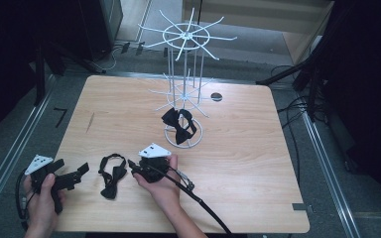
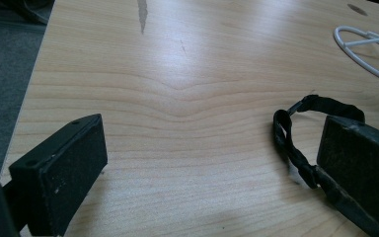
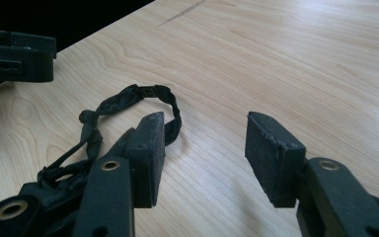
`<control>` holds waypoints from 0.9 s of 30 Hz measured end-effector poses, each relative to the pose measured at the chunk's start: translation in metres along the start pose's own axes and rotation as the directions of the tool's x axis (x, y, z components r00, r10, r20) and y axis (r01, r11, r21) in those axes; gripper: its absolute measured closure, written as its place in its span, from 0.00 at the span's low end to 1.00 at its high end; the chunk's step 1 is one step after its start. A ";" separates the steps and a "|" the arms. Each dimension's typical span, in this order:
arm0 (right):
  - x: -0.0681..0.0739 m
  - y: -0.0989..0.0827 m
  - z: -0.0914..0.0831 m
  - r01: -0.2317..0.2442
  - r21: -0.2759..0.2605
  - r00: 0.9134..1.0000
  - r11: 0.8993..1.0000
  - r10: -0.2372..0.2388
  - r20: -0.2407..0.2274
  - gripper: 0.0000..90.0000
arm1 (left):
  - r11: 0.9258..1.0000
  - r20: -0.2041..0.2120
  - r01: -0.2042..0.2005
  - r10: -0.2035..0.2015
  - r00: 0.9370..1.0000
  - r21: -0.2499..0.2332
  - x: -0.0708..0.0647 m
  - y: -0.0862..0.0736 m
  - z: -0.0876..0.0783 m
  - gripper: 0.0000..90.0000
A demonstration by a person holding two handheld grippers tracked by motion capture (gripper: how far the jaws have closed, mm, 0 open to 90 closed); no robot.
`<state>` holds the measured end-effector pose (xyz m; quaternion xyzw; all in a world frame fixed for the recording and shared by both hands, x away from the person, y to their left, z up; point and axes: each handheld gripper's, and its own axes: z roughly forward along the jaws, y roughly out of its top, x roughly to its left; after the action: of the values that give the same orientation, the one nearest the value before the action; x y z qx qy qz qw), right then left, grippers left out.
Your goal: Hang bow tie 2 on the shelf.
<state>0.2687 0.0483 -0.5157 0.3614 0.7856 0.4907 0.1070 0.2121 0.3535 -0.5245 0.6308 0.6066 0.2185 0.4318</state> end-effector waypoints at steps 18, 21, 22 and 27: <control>0.008 0.009 0.039 -0.024 0.053 0.999 0.998 0.025 -0.027 0.63 | 1.000 0.001 -0.004 0.004 1.000 0.002 0.000 0.000 0.001 0.00; 0.009 0.011 0.044 -0.031 0.065 0.999 0.997 0.033 -0.030 0.65 | 1.000 0.001 -0.005 0.005 1.000 0.002 0.000 0.000 0.001 0.00; 0.010 0.011 0.046 -0.031 0.068 0.999 0.997 0.033 -0.029 0.65 | 1.000 0.001 -0.005 0.005 1.000 0.002 0.000 0.000 0.001 0.00; 0.011 0.010 0.053 -0.019 0.093 0.999 0.995 0.022 -0.036 0.72 | 1.000 0.001 -0.006 0.006 1.000 0.002 0.000 0.000 0.001 0.00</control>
<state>0.2929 0.0950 -0.5310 0.3651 0.8056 0.4613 0.0706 0.2126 0.3530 -0.5246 0.6333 0.6046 0.2186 0.4308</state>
